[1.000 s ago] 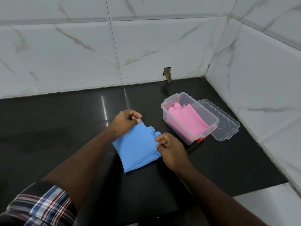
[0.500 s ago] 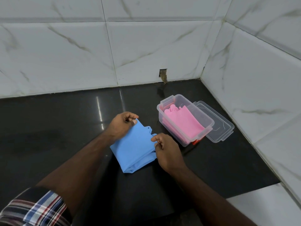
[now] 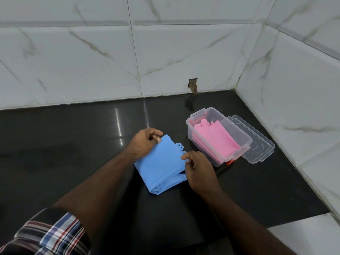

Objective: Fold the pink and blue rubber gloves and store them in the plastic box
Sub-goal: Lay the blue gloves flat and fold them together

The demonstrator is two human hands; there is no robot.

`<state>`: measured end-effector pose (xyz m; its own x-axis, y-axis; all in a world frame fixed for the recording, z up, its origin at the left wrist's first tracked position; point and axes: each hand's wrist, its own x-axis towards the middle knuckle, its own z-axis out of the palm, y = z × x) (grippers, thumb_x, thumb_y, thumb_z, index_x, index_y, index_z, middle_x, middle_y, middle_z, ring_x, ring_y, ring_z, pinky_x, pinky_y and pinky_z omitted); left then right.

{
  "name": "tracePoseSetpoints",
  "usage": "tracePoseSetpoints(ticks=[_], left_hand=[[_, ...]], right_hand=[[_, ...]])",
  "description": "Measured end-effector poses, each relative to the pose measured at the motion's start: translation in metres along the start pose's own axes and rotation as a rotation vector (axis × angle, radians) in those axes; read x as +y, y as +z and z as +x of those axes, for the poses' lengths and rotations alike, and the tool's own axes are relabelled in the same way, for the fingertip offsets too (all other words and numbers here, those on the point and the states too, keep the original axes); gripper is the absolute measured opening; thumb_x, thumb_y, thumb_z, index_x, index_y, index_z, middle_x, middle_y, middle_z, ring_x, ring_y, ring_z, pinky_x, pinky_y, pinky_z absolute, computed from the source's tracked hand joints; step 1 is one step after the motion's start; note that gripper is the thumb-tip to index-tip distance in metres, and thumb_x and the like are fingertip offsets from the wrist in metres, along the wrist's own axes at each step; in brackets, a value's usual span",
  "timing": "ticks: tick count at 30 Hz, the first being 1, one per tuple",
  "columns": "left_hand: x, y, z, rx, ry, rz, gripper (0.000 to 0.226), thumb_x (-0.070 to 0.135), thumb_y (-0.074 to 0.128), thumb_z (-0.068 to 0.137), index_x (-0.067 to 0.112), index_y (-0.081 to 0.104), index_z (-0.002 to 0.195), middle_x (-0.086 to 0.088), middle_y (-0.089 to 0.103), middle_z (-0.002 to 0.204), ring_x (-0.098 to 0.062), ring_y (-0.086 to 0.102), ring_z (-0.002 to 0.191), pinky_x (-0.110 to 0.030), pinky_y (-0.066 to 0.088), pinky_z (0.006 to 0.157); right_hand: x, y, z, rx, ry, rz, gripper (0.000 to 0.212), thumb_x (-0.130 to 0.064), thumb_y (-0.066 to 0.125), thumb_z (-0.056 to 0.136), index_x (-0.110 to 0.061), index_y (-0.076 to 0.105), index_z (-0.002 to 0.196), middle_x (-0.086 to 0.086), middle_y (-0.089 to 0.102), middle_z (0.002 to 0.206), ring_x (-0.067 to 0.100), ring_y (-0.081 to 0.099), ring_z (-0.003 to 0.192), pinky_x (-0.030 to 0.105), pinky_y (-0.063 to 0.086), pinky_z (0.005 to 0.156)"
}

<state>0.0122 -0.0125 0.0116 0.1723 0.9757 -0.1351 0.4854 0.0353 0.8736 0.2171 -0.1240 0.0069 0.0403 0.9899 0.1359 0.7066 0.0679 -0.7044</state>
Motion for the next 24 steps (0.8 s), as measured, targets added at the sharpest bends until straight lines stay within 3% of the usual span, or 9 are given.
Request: tracePoseSetpoints(ticks=[3, 10, 14, 20, 24], left_hand=[[-0.002, -0.001, -0.001, -0.007, 0.025, 0.044, 0.020, 0.012, 0.066, 0.091, 0.029, 0.068, 0.103, 0.012, 0.070, 0.083, -0.007, 0.066, 0.086, -0.034, 0.052, 0.092], [-0.003, -0.008, -0.015, 0.049, 0.024, 0.089, 0.021, 0.011, 0.064, 0.091, 0.027, 0.069, 0.105, 0.011, 0.073, 0.092, -0.008, 0.069, 0.093, -0.026, 0.052, 0.092], [-0.011, -0.015, -0.034, 0.105, 0.002, 0.173, 0.021, 0.017, 0.063, 0.092, 0.025, 0.070, 0.111, 0.019, 0.070, 0.093, 0.005, 0.063, 0.089, -0.006, 0.041, 0.076], [-0.024, -0.016, -0.045, 0.039, -0.078, 0.257, 0.026, 0.031, 0.065, 0.092, 0.024, 0.066, 0.117, 0.012, 0.068, 0.103, -0.005, 0.062, 0.094, -0.009, 0.037, 0.071], [-0.029, -0.014, -0.048, 0.046, -0.098, 0.244, 0.023, 0.031, 0.066, 0.091, 0.023, 0.068, 0.112, 0.012, 0.070, 0.099, -0.004, 0.064, 0.090, -0.008, 0.038, 0.067]], right_hand=[[-0.001, -0.004, 0.002, 0.008, 0.005, -0.015, 0.020, -0.006, 0.057, 0.090, -0.020, 0.068, 0.100, -0.007, 0.067, 0.101, 0.006, 0.061, 0.091, 0.028, 0.053, 0.083], [0.001, -0.005, 0.001, 0.042, 0.030, 0.010, 0.019, -0.005, 0.058, 0.091, -0.018, 0.070, 0.099, -0.006, 0.069, 0.101, 0.001, 0.058, 0.091, 0.012, 0.042, 0.081], [0.007, -0.005, 0.001, 0.007, 0.118, 0.010, 0.019, -0.008, 0.056, 0.093, -0.019, 0.069, 0.101, -0.008, 0.068, 0.104, 0.001, 0.057, 0.092, 0.014, 0.042, 0.081], [0.005, -0.006, 0.002, 0.008, 0.155, -0.005, 0.019, -0.008, 0.056, 0.091, -0.019, 0.068, 0.101, -0.007, 0.067, 0.106, 0.004, 0.058, 0.093, 0.025, 0.051, 0.085], [-0.007, -0.008, -0.015, 0.053, 0.026, -0.127, 0.014, -0.019, 0.065, 0.087, -0.022, 0.070, 0.101, -0.007, 0.062, 0.102, 0.007, 0.058, 0.092, 0.030, 0.053, 0.081]])
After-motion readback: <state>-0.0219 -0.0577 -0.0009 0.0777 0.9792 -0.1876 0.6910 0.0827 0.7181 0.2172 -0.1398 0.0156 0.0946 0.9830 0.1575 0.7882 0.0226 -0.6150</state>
